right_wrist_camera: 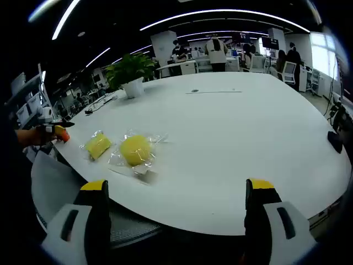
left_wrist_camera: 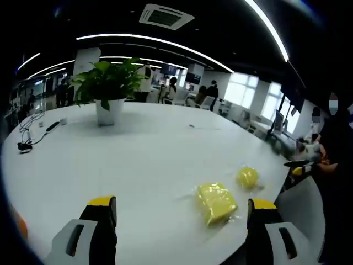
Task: Compare the silicone blocks by pressing each to a similar depth, holding the contact briefly, and releasing to observe deformation and rebound differences across the visible hardness samples.
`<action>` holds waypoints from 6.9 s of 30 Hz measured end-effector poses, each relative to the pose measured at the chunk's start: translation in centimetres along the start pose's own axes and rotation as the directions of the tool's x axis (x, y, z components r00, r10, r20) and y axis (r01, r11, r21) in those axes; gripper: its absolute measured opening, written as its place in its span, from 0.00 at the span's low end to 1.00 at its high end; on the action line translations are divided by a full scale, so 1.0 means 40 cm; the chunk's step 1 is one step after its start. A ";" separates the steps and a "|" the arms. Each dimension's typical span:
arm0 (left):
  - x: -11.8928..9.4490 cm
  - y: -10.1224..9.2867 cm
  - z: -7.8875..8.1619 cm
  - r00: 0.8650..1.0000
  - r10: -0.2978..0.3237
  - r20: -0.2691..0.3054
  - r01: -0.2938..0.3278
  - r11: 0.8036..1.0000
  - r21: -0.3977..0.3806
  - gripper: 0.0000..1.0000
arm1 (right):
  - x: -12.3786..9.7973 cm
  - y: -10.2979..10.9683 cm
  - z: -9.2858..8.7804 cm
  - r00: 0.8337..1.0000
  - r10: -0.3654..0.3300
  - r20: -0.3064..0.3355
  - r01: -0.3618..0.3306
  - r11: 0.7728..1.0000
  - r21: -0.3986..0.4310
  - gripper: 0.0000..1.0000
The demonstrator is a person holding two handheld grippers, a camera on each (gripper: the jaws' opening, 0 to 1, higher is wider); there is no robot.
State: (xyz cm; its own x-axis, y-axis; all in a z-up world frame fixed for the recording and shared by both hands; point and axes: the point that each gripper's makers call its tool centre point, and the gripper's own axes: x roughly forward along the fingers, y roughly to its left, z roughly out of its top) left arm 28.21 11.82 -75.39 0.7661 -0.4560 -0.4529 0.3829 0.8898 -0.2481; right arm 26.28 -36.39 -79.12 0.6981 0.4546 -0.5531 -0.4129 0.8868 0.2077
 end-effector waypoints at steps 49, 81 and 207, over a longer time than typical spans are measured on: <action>0.056 -0.037 -0.009 0.997 -0.036 -0.064 0.035 0.999 -0.015 0.98 | 0.035 0.039 0.025 0.997 0.080 0.022 -0.080 0.997 -0.013 0.96; 0.213 -0.040 -0.027 0.986 -0.099 -0.136 0.088 0.992 -0.085 0.82 | 0.033 0.037 0.023 0.997 0.073 0.035 -0.074 0.997 0.006 0.96; 0.089 -0.467 0.390 0.837 -0.536 0.109 0.522 0.842 0.136 0.00 | 0.077 0.372 0.431 0.782 0.581 0.225 -0.539 0.812 -0.225 0.96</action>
State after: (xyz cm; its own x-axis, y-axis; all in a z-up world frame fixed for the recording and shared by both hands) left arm 31.83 -6.19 -59.03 0.4920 -0.8571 -0.1527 0.7927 0.5136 -0.3285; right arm 32.37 -20.35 -63.81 0.4373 0.8898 -0.1303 -0.8429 0.4560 0.2857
